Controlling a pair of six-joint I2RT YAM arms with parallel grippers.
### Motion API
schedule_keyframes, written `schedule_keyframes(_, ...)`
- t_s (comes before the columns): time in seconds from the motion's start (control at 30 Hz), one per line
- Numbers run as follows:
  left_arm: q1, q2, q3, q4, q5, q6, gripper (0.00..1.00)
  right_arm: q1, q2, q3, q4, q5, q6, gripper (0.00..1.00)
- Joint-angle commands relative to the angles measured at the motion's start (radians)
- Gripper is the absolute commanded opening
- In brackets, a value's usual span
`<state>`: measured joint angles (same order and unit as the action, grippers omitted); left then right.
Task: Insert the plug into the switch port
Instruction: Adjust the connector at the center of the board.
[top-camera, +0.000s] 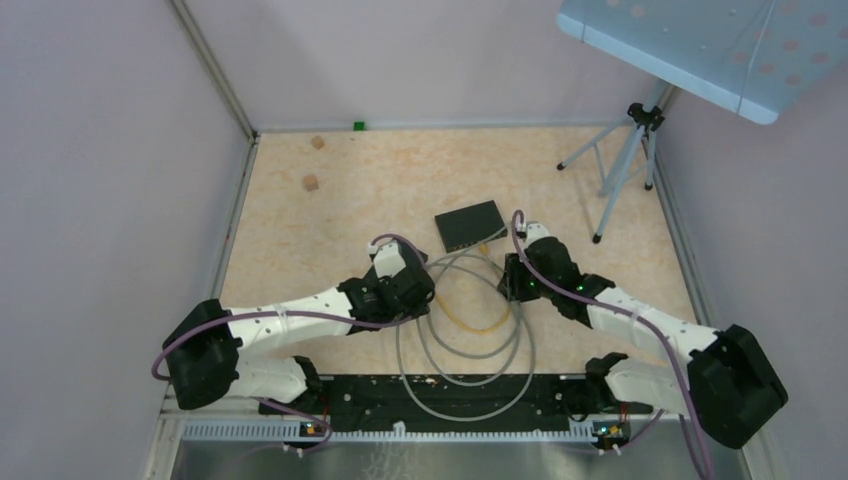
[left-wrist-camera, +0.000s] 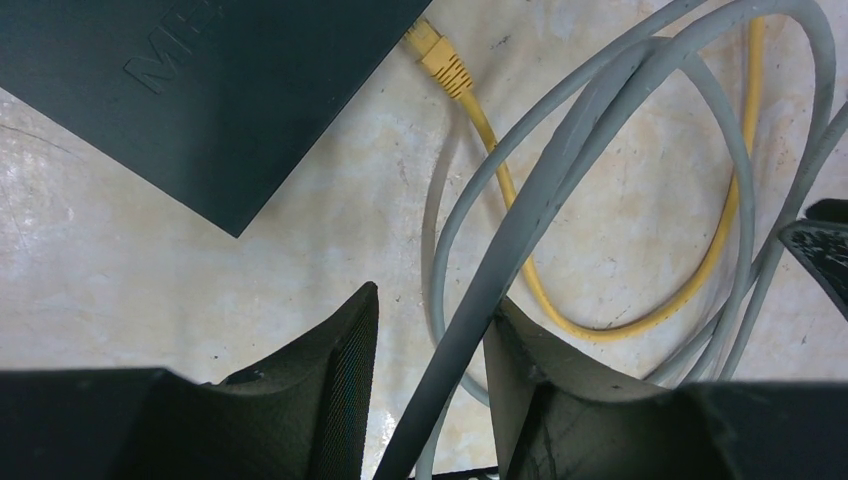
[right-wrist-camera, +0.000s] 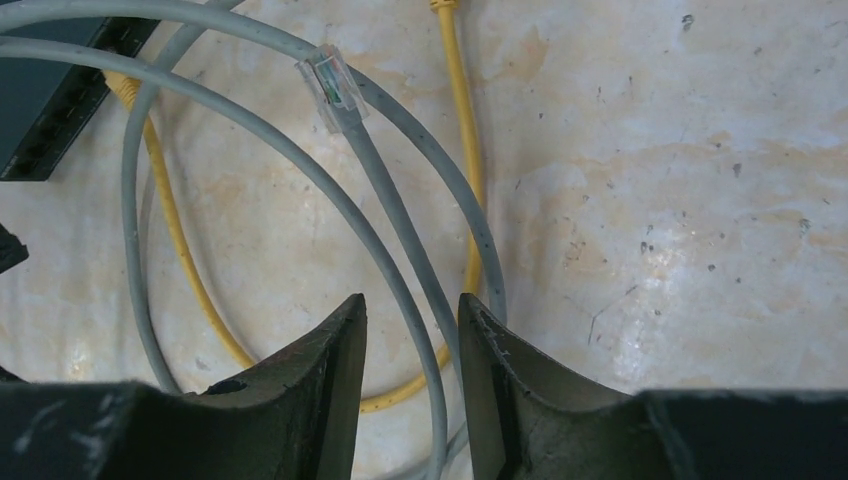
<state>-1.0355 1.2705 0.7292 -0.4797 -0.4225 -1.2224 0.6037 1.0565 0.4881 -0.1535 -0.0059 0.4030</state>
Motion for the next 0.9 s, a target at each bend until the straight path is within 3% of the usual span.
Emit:
schedule_keyframes(0.0, 0.000, 0.000, 0.003, 0.011, 0.000, 0.020, 0.00, -0.009, 0.108, 0.073, 0.097, -0.038, -0.032, 0.38)
schedule_keyframes(0.27, 0.001, -0.004, 0.003, 0.014, 0.005, 0.023, 0.00, -0.009, 0.231, 0.110, 0.138, -0.020, -0.054, 0.36)
schedule_keyframes(0.37, 0.000, -0.005, 0.003, 0.015, 0.006, 0.026, 0.00, -0.009, 0.248, 0.116, 0.144, -0.015, -0.061, 0.26)
schedule_keyframes(0.5, 0.001, -0.008, 0.004, 0.015, 0.004, 0.033, 0.00, -0.010, 0.229, 0.131, 0.118, -0.012, -0.073, 0.03)
schedule_keyframes(0.67, 0.000, -0.048, 0.006, 0.028, -0.008, 0.078, 0.00, -0.009, 0.049, 0.136, 0.088, -0.053, -0.121, 0.00)
schedule_keyframes(0.87, 0.000, -0.203, -0.062, 0.233, 0.067, 0.257, 0.04, -0.009, -0.271, 0.098, 0.159, -0.212, -0.196, 0.00)
